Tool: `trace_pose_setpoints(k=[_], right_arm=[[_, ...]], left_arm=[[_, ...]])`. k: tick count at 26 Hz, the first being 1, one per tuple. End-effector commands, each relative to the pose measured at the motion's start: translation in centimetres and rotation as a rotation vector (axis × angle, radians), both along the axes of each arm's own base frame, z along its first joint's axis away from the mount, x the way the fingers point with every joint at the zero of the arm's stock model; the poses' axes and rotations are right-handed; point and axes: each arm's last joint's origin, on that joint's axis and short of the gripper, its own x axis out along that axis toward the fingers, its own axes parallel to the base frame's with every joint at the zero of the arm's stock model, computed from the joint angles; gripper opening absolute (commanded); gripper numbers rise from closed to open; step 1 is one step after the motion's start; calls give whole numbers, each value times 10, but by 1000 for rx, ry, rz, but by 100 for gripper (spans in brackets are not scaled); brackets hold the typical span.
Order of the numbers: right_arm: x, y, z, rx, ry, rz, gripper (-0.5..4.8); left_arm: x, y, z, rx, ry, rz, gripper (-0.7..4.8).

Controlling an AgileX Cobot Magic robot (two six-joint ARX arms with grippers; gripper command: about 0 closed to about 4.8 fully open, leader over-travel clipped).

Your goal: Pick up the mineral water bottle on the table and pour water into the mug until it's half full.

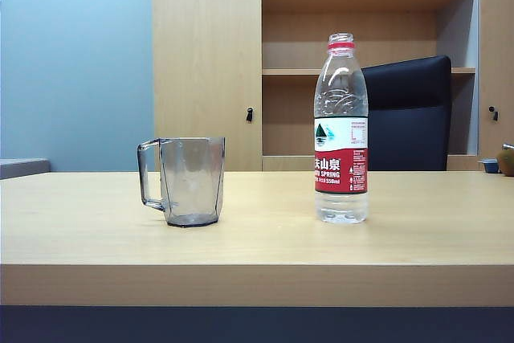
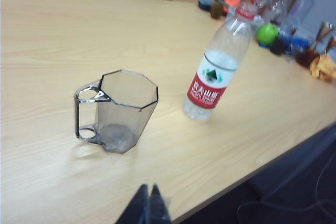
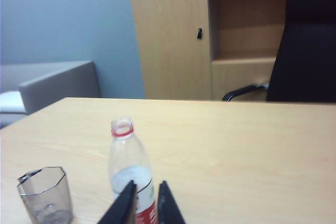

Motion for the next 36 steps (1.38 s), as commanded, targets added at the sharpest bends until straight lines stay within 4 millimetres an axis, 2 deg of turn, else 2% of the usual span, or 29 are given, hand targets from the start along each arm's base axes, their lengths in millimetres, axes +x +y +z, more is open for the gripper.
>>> trace_pose_setpoints(k=[1, 3, 4, 8, 10, 12, 15, 18, 20, 22, 23, 24, 26, 29, 36], right_arm=[[12, 0, 23, -31, -5, 26, 82], [29, 2, 30, -33, 40, 75, 153], [38, 3, 33, -33, 58, 93, 171], [77, 13, 35, -29, 81, 118, 181], [109, 24, 19, -24, 164, 47, 193], [130, 34, 3, -18, 248, 31, 213], [148, 49, -23, -1, 305, 77, 213], [150, 64, -51, 51, 273, 56, 213], [143, 68, -71, 78, 257, 23, 214], [137, 72, -85, 80, 236, 28, 238], [133, 73, -92, 71, 224, 37, 277], [130, 76, -102, 38, 227, 46, 383], [132, 79, -114, -39, 261, 70, 479], [138, 83, -123, -121, 255, 112, 479], [156, 90, -144, -161, 196, 109, 479]], left_arm=[[8, 0, 0, 21, -6, -15, -5], [9, 0, 0, 35, -17, -19, -5], [9, 0, 0, 45, -26, -20, -5], [9, 0, 2, 75, -72, -23, -5], [9, 0, 3, 76, -79, -16, -5], [10, 1, 3, 82, -80, 8, -5], [11, 2, 2, 93, -76, 65, -5], [12, 3, 2, 103, -69, 108, -5], [12, 3, 2, 104, -73, 111, -5], [12, 3, 2, 104, -71, 111, -5], [12, 3, 2, 104, -70, 111, -5], [12, 3, 2, 104, -72, 111, -5], [12, 3, 2, 104, -69, 110, -5], [12, 3, 2, 104, -67, 109, -5], [11, 3, 1, 102, -56, 100, -5]])
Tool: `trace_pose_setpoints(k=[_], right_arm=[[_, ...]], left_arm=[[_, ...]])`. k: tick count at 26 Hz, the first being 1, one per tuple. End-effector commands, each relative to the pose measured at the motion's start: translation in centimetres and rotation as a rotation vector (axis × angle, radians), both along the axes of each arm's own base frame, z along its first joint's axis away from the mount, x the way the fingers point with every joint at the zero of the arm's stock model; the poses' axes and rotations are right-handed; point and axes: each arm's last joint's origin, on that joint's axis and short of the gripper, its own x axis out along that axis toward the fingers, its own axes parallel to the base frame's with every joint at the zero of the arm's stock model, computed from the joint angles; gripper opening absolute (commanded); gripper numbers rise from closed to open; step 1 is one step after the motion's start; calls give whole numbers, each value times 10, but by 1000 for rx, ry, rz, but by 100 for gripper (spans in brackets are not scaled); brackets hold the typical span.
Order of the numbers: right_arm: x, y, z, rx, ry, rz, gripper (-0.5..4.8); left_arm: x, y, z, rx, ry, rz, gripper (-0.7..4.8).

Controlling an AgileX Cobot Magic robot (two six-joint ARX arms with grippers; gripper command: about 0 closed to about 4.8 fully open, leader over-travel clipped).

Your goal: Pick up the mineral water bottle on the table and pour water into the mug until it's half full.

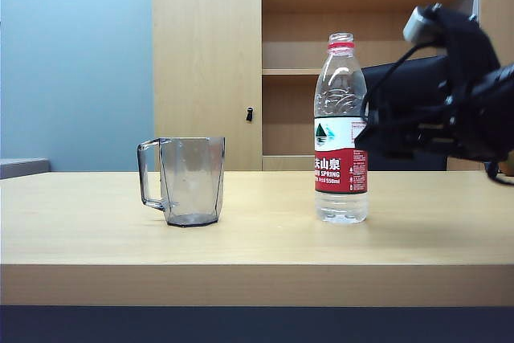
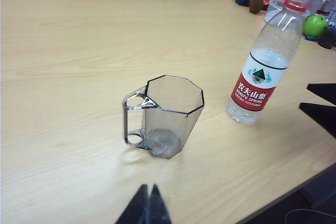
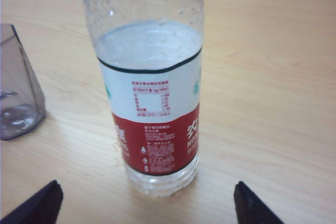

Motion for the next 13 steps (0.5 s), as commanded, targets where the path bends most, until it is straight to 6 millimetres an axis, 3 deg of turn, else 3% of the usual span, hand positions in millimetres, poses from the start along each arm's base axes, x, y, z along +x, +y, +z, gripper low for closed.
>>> trace_pose_setpoints(k=[1, 5, 13], right_arm=[[16, 7, -6, 17, -75, 10, 479], [37, 16, -22, 17, -74, 12, 479], [70, 31, -31, 22, -85, 9, 479]], left_arm=[[0, 0, 2, 2, -8, -8, -5], [-1, 0, 0, 1, 7, -9, -5], [-2, 0, -6, 2, 80, -8, -5]])
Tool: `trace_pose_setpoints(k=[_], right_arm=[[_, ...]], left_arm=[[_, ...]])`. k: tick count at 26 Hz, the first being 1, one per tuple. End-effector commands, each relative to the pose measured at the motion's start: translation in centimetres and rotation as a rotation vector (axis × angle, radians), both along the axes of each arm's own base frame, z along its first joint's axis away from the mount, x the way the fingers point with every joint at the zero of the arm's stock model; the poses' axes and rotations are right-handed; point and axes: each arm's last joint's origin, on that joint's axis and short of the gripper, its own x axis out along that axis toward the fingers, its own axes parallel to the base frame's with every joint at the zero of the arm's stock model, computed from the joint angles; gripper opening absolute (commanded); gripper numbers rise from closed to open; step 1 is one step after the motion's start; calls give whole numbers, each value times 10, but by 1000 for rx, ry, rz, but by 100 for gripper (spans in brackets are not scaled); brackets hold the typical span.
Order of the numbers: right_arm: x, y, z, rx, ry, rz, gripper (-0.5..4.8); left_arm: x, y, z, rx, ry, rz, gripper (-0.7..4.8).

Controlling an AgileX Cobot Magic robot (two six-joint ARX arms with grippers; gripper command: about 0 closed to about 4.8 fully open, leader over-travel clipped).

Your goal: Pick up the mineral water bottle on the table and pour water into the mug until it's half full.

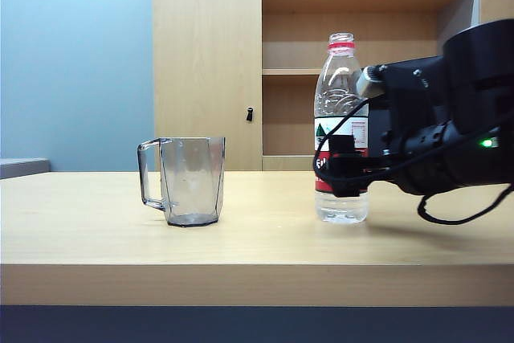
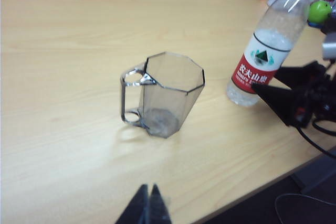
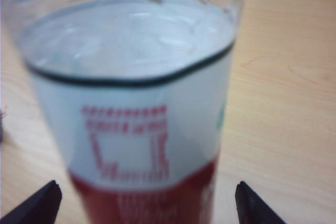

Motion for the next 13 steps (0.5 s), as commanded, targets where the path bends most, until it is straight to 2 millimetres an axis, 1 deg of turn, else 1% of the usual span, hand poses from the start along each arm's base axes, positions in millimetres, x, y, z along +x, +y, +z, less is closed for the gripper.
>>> trace_pose_setpoints(k=[1, 5, 6, 7, 9, 11, 12, 13], right_arm=[[15, 7, 5, 20, -51, 2, 479], [30, 13, 10, 42, -80, -1, 479], [30, 13, 11, 44, -87, -2, 479], [31, 14, 12, 46, -91, -2, 468], [32, 14, 12, 47, -92, -1, 400], [31, 14, 12, 47, -92, 1, 359], [31, 14, 12, 48, -93, 2, 349], [31, 15, 13, 50, -98, 3, 322]], left_arm=[[0, 0, 0, 2, 6, -7, -5], [0, 0, 0, 2, 5, -7, -5], [0, 0, 1, 2, 5, -7, -5], [0, 0, 1, 2, 5, -7, -5], [0, 0, 1, 2, 5, -7, -5], [0, 0, 1, 2, 5, -5, -5], [0, 0, 1, 2, 5, -5, -5], [0, 0, 1, 2, 5, -5, -5]])
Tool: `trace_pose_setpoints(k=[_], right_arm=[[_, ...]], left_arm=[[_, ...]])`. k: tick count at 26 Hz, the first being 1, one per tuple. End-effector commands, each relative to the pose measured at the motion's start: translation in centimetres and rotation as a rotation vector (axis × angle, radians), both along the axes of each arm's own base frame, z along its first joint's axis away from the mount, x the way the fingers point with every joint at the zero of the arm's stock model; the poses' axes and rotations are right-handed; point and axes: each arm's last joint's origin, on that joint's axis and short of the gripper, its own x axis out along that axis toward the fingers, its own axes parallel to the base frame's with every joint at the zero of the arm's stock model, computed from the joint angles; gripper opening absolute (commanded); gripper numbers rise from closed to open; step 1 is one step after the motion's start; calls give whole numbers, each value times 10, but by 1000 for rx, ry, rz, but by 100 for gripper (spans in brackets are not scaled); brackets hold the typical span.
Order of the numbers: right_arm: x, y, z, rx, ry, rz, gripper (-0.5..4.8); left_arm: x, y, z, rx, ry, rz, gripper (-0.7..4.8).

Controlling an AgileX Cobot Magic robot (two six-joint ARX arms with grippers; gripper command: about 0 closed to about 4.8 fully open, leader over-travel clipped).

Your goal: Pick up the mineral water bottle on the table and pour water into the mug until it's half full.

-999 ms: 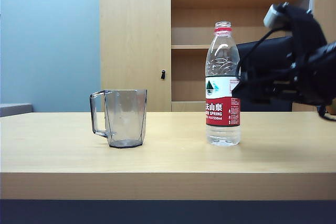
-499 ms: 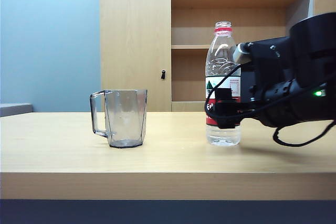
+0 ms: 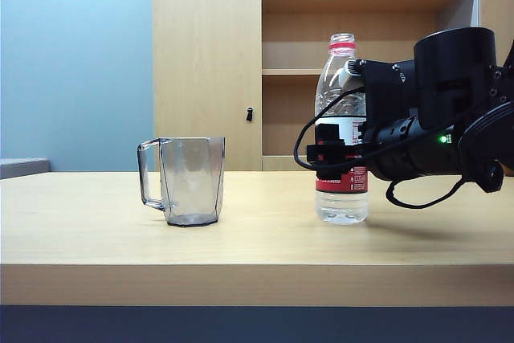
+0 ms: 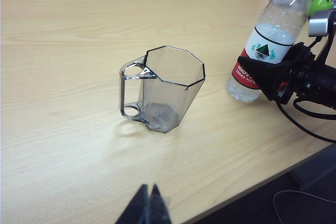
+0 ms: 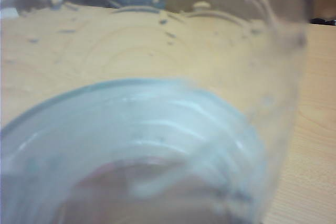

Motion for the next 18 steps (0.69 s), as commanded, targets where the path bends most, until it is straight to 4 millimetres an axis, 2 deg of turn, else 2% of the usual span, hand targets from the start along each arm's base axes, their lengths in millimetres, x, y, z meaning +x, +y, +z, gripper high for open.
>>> trace_pose_setpoints(k=[1, 5, 7, 11, 14, 16, 18], right_arm=[[0, 2, 5, 16, -32, 4, 301], [-2, 3, 17, 14, -51, 12, 291], [-6, 7, 31, -78, -39, 30, 291], [-14, 14, 70, -386, 65, 75, 291], [-3, 30, 112, -623, 138, 64, 291], [2, 40, 132, -715, 140, 78, 291], [4, 47, 143, -768, 122, 47, 291]], left_arm=[[0, 0, 2, 2, -13, -5, -5], [0, 0, 2, 2, -13, -5, -5], [0, 0, 2, 2, -13, -5, -5], [0, 0, 2, 2, -15, -4, -5], [0, 0, 2, 2, -15, -4, -5], [0, 0, 2, 2, -16, -4, -5], [0, 0, 2, 2, -16, -4, -5]])
